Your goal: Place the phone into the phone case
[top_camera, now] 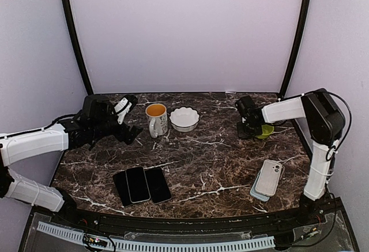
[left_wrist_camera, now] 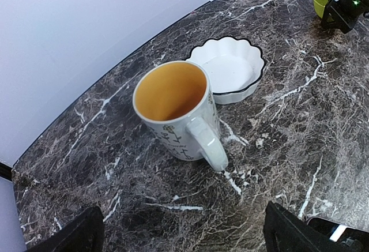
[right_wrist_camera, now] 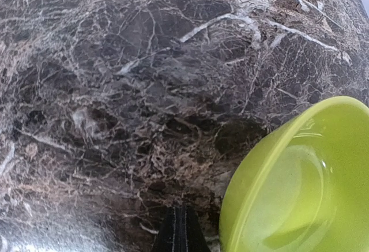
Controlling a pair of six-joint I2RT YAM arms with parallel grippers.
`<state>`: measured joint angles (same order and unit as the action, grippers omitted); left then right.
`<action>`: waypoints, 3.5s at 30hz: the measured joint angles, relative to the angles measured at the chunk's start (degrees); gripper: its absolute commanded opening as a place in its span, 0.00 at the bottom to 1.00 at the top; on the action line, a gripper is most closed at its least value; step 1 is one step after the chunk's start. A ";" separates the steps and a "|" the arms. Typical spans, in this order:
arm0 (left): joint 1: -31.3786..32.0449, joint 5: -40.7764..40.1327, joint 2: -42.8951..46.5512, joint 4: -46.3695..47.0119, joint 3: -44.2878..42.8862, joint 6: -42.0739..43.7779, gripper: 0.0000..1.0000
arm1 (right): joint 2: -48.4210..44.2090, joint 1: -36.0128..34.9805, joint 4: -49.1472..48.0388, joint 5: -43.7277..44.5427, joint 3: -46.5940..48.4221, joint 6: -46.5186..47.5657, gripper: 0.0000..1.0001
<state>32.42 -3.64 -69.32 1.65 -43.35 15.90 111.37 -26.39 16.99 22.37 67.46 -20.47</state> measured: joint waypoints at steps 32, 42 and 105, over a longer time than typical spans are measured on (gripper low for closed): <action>0.00 -3.06 -0.44 -1.92 -0.74 -2.10 0.99 | -37.77 -12.26 27.85 -6.54 -24.37 -26.21 0.48; 0.00 -3.28 -0.44 -1.97 -0.74 -2.10 0.99 | -34.01 -12.41 24.59 -6.73 -25.92 -26.97 0.31; 0.00 -2.60 -0.33 -1.97 -0.74 -2.21 0.99 | 2.14 -41.94 23.02 -2.21 20.74 -22.91 0.66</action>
<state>32.42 -6.24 -69.65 -0.32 -44.10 13.69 113.51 -68.34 40.01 20.16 88.20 -43.38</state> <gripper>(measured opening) 0.988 0.610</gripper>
